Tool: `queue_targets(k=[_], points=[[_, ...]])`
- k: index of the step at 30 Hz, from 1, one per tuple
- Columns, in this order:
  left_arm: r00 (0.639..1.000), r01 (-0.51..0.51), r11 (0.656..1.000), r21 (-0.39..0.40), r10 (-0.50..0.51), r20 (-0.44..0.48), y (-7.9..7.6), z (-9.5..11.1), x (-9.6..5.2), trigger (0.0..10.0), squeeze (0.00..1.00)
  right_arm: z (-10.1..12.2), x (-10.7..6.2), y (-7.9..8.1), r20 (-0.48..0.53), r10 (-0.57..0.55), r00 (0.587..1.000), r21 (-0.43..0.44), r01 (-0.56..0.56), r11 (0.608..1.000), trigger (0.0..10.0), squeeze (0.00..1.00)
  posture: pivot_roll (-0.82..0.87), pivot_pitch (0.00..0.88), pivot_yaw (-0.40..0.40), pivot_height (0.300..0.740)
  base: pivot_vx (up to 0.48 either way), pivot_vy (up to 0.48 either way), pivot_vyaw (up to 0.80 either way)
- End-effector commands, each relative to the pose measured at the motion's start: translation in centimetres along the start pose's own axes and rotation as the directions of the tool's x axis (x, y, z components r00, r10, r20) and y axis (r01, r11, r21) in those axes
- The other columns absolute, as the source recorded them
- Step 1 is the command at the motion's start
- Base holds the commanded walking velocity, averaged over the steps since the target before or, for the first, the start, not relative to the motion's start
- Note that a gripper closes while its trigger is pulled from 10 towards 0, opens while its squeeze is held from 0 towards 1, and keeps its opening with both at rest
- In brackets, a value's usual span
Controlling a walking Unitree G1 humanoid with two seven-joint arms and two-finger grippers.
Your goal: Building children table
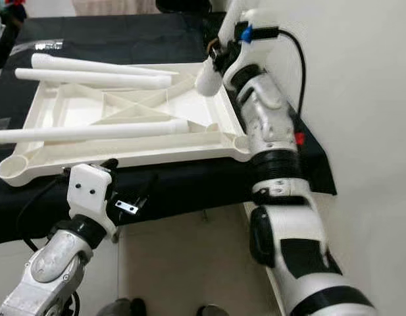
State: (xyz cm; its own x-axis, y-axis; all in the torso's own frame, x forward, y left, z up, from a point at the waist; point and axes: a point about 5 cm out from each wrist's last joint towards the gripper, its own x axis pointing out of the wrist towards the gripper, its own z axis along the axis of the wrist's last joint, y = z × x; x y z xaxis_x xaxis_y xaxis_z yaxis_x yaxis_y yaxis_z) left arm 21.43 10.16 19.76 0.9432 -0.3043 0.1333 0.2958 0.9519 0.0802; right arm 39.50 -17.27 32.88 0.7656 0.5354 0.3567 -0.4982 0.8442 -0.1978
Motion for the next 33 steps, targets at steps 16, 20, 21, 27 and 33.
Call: queue_targets(k=[16,20,21,27,33], points=[[0.999,0.036,0.999,-0.012,-0.036,-0.004,-0.7,1.4,-1.1,10.0,0.00,0.5,-4.4,-3.5,-0.153,0.407,0.901,0.110,-0.394,0.913,0.0,0.00,0.13,0.292,-0.040,0.740,0.000,0.000,0.00],[0.999,0.041,0.999,-0.008,-0.041,0.006,-0.5,1.9,-1.0,10.0,0.00,0.6,-4.2,-3.5,-0.132,0.406,0.904,0.108,-0.394,0.913,0.0,0.00,0.14,0.309,-0.029,0.740,0.000,0.000,0.00],[0.999,0.044,0.999,-0.004,-0.044,0.010,-0.5,2.2,-1.1,10.0,0.00,0.8,-4.1,-3.5,-0.121,0.416,0.901,0.104,-0.405,0.908,0.0,0.00,0.15,0.322,-0.021,0.740,0.000,0.000,0.00],[0.998,0.052,0.998,0.032,-0.052,0.025,0.3,3.0,-1.0,10.0,0.00,1.4,-4.0,-3.9,-0.135,0.411,0.902,0.079,-0.404,0.911,0.0,0.00,0.18,0.351,-0.006,0.740,0.000,0.000,0.00],[0.999,0.038,0.997,0.067,-0.040,0.019,1.5,3.4,-0.8,10.0,0.00,2.0,-4.4,-4.8,-0.163,0.378,0.911,0.049,-0.375,0.926,0.0,0.00,0.18,0.356,0.012,0.740,0.000,0.000,0.00]])
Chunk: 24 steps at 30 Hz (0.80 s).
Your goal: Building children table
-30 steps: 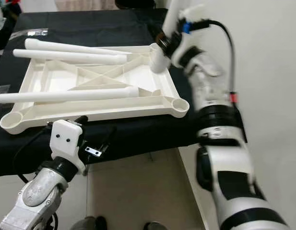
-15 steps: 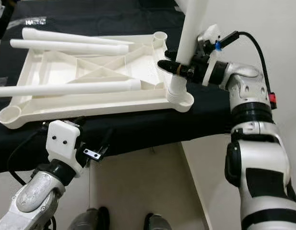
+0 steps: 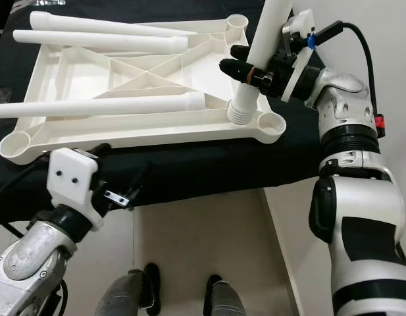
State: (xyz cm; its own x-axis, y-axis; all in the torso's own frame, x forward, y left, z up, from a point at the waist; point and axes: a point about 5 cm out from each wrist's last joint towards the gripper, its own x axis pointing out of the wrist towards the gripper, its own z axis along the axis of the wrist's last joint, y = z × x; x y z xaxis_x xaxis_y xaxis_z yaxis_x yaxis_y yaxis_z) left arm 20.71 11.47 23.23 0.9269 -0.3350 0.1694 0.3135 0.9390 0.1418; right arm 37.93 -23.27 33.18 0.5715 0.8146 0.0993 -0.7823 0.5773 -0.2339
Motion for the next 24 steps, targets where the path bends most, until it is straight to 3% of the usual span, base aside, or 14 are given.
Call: queue_targets(k=[1,8,10,15,24], points=[[1.000,0.010,1.000,0.008,-0.010,-0.020,0.2,-0.1,-0.2,10.0,0.00,0.9,-0.4,-0.3,0.001,-0.005,1.000,-0.041,0.006,0.999,0.0,0.00,0.18,0.356,0.012,0.740,0.000,0.000,0.00],[0.999,0.028,0.999,0.017,-0.028,-0.029,0.0,-0.3,-0.1,10.0,0.00,2.0,-2.0,-1.1,0.022,-0.065,0.998,-0.050,0.066,0.997,0.0,0.00,0.17,0.342,0.018,0.740,0.000,0.000,0.00],[0.999,0.035,0.999,0.020,-0.035,-0.033,-0.1,-0.4,-0.1,10.0,0.00,2.3,-2.8,-1.6,0.024,-0.118,0.993,-0.058,0.119,0.991,0.0,0.00,0.17,0.332,0.014,0.740,0.000,0.000,0.00],[0.999,0.035,0.999,0.017,-0.034,-0.036,0.1,-0.5,0.4,10.0,0.00,2.0,-4.6,-1.9,-0.005,-0.135,0.991,-0.079,0.135,0.988,0.0,0.00,0.16,0.317,0.016,0.740,0.000,0.000,0.00],[0.999,0.036,0.999,0.019,-0.036,-0.036,0.2,-0.4,0.5,10.0,0.00,0.6,-4.9,-1.5,-0.030,-0.105,0.994,-0.068,0.102,0.992,0.0,0.00,0.17,0.310,0.010,0.740,0.000,0.000,0.00]])
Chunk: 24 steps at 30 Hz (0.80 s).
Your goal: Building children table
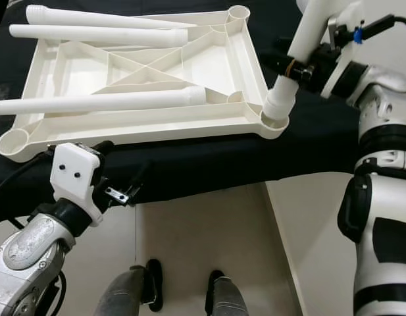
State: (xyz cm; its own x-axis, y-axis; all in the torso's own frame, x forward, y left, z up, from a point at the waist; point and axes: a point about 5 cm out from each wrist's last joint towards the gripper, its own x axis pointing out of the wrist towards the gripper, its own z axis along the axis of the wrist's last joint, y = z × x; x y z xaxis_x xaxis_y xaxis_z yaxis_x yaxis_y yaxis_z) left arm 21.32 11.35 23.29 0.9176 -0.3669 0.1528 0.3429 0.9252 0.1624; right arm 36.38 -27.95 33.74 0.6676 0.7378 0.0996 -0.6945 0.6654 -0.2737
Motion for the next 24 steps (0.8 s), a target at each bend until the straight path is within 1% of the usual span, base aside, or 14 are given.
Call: queue_targets(k=[1,8,11,12,13,14,15,16,17,18,21,22,23,24], points=[[1.000,-0.001,1.000,0.007,0.002,-0.025,0.2,-0.3,-0.2,10.0,0.00,-0.4,-0.2,0.2,-0.007,0.020,1.000,-0.013,-0.020,1.000,0.0,0.00,0.17,0.310,0.009,0.740,0.000,0.000,0.00],[1.000,-0.005,1.000,0.013,0.005,-0.024,0.3,-0.3,-0.2,10.0,0.00,-1.4,0.3,0.6,-0.018,0.032,0.999,-0.007,-0.032,0.999,0.0,0.00,0.17,0.310,0.009,0.740,0.000,0.000,0.00],[1.000,-0.006,1.000,0.009,0.006,-0.021,0.3,-0.3,-0.2,10.0,0.00,-2.7,0.7,0.8,-0.039,-0.019,0.999,-0.017,0.018,1.000,0.0,0.00,0.17,0.302,0.011,0.740,0.000,0.000,0.00],[1.000,-0.006,1.000,0.009,0.006,-0.021,0.3,-0.3,-0.2,10.0,0.00,-2.7,0.7,0.8,-0.039,-0.019,0.999,-0.017,0.018,1.000,0.0,0.00,0.17,0.302,0.011,0.740,0.000,0.000,0.00],[1.000,-0.006,1.000,0.008,0.006,-0.021,0.2,-0.3,-0.1,10.0,0.00,-2.7,0.8,0.7,-0.029,-0.055,0.998,-0.018,0.055,0.998,0.0,0.00,0.17,0.299,0.010,0.740,0.000,0.000,0.00],[1.000,-0.006,1.000,0.005,0.006,-0.019,0.2,-0.3,0.0,10.0,0.00,-1.7,1.1,0.3,0.034,-0.105,0.994,-0.031,0.106,0.994,0.0,0.00,0.17,0.289,0.006,0.740,0.000,0.000,0.00],[1.000,-0.007,1.000,0.002,0.008,-0.017,0.2,-0.3,0.1,10.0,0.00,-0.3,1.4,0.0,0.108,-0.148,0.983,-0.012,0.151,0.989,0.0,0.00,0.16,0.284,0.005,0.740,0.000,0.000,0.00],[1.000,-0.007,1.000,0.002,0.008,-0.017,0.2,-0.3,0.1,10.0,0.00,-0.3,1.4,0.0,0.108,-0.148,0.983,-0.012,0.151,0.989,0.0,0.00,0.16,0.284,0.005,0.740,0.000,0.000,0.00],[1.000,-0.019,1.000,-0.003,0.019,-0.006,0.2,-0.2,0.4,10.0,0.00,2.9,2.4,-0.4,0.271,-0.181,0.945,0.039,0.177,0.983,0.0,0.00,0.15,0.263,0.002,0.740,0.000,0.000,0.00],[1.000,-0.019,1.000,-0.003,0.019,-0.006,0.2,-0.2,0.4,10.0,0.00,2.9,2.4,-0.4,0.271,-0.181,0.945,0.039,0.177,0.983,0.0,0.00,0.15,0.263,0.002,0.740,0.000,0.000,0.00],[1.000,-0.021,1.000,-0.002,0.021,0.007,0.2,-0.2,0.7,10.0,0.00,5.4,4.1,0.2,0.377,-0.166,0.911,0.065,0.152,0.986,0.0,0.00,0.15,0.245,-0.006,0.740,0.000,0.000,0.00],[1.000,-0.024,1.000,-0.001,0.024,0.013,0.2,-0.1,0.8,10.0,0.00,5.5,4.5,0.5,0.379,-0.142,0.914,0.047,0.135,0.990,0.0,0.00,0.14,0.241,-0.006,0.740,0.000,0.000,0.00],[0.999,-0.030,0.999,-0.014,0.030,0.016,0.2,-0.1,0.9,10.0,0.00,5.2,5.2,1.1,0.359,-0.107,0.927,0.028,0.104,0.994,0.7,0.00,0.14,0.233,-0.011,0.740,0.000,0.000,0.00],[0.999,-0.030,0.999,-0.014,0.030,0.016,0.2,-0.1,0.9,10.0,0.00,5.2,5.2,1.1,0.359,-0.107,0.927,0.028,0.104,0.994,0.7,0.00,0.14,0.233,-0.011,0.740,0.000,0.000,0.00]])
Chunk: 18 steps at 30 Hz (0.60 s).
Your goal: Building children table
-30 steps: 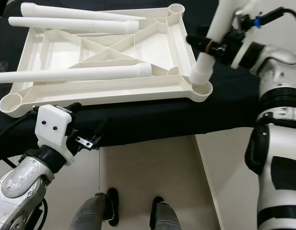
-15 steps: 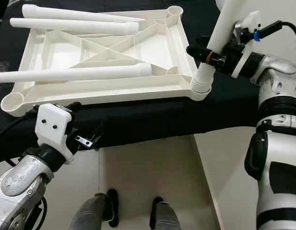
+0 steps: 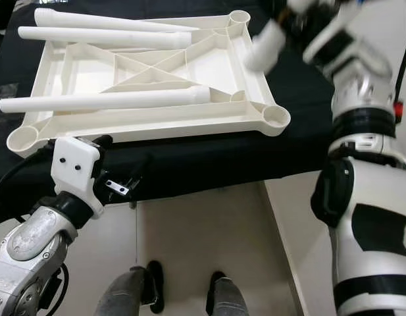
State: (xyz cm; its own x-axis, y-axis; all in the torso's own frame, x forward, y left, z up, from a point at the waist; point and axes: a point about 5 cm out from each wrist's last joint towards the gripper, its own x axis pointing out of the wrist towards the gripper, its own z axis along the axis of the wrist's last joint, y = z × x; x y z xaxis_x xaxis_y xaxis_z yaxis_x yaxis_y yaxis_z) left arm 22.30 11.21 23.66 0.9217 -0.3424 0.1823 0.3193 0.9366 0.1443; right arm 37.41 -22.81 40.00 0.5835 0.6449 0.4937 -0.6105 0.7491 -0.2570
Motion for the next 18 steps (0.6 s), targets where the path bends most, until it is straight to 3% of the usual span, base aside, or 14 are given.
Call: queue_targets(k=[1,2,8,18], points=[[1.000,-0.005,1.000,-0.012,0.005,-0.007,-0.1,-0.3,0.0,10.0,0.00,-1.6,-0.2,0.6,-0.050,0.025,0.998,0.015,-0.024,1.000,3.1,0.00,0.14,0.220,-0.017,0.740,0.000,0.000,0.00],[1.000,-0.014,1.000,-0.014,0.014,-0.001,0.0,-0.3,0.1,10.0,0.00,-2.3,0.1,1.1,-0.079,0.038,0.996,0.005,-0.037,0.999,10.0,0.00,0.14,0.218,-0.019,0.740,0.000,0.000,0.00],[0.999,-0.044,0.999,-0.028,0.044,0.006,0.6,-0.3,0.2,10.0,0.00,-4.6,0.4,3.1,-0.131,0.135,0.982,0.025,-0.133,0.991,10.0,0.00,0.13,0.195,-0.036,0.740,0.309,-0.342,0.00],[0.996,-0.086,0.996,-0.037,0.087,0.017,1.1,-0.3,0.3,10.0,0.00,-4.1,1.2,3.1,-0.116,0.096,0.989,0.019,-0.095,0.995,10.0,0.00,0.13,0.189,-0.041,0.740,0.331,-0.344,0.00]])
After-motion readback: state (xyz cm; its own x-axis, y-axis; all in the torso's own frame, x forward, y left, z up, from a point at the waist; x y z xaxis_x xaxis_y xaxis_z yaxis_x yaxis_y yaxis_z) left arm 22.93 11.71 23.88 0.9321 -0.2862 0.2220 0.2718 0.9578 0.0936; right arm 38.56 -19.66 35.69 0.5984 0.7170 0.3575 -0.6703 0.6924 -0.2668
